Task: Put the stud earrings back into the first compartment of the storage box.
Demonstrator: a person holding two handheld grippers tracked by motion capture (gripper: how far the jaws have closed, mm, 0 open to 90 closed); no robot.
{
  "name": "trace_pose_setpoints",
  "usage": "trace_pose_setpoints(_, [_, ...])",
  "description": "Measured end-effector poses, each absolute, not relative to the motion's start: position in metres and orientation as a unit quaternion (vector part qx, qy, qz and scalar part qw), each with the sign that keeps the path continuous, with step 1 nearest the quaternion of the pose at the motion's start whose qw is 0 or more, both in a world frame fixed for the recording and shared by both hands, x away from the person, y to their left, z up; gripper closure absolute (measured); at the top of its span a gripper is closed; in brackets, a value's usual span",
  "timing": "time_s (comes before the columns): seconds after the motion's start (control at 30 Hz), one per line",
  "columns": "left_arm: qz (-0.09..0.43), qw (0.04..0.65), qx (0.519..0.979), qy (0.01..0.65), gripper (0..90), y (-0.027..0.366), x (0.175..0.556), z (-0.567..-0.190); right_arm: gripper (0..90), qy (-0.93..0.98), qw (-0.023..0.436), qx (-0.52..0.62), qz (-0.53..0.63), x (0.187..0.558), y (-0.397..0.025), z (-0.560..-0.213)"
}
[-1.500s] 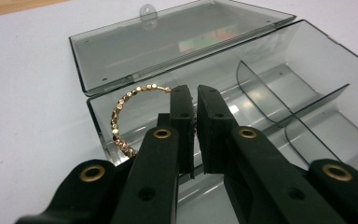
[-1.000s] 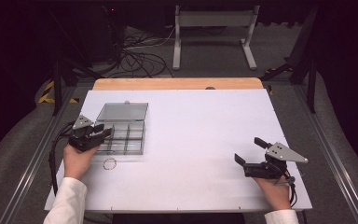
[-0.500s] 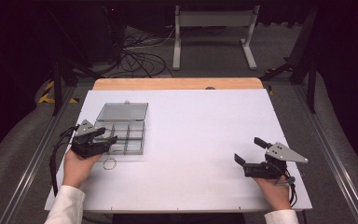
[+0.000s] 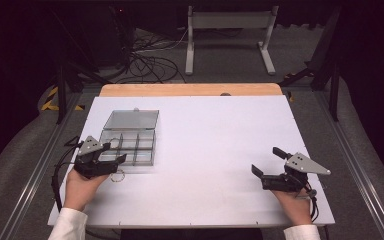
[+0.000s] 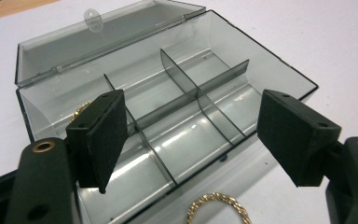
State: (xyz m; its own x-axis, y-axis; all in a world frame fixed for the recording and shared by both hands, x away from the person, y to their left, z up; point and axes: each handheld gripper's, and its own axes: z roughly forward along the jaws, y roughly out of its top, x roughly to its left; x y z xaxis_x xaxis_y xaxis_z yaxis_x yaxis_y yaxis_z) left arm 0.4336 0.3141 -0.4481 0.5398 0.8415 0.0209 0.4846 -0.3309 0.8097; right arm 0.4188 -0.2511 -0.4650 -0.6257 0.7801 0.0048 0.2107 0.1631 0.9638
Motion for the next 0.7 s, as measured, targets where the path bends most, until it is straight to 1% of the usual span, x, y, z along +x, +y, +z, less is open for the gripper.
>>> trace_pose_setpoints(0.1, [0.226,0.393,0.783,0.425,25.1,0.314,0.428,-0.449,2.1,0.716,0.260,0.346,0.547,0.419,-0.251,-0.465])
trace_pose_setpoints(0.4, [0.222,0.393,0.781,0.432,33.1,0.316,0.412,-0.455,2.1,0.716,0.261,0.345,0.547,0.419,-0.251,-0.465])
trace_pose_setpoints(0.53, [0.216,0.395,0.784,0.427,38.7,0.315,0.405,-0.457,2.1,0.716,0.260,0.346,0.547,0.419,-0.250,-0.465])
trace_pose_setpoints(0.7, [0.213,0.385,0.792,0.424,48.6,0.313,0.400,-0.462,2.1,0.718,0.260,0.346,0.546,0.419,-0.250,-0.465])
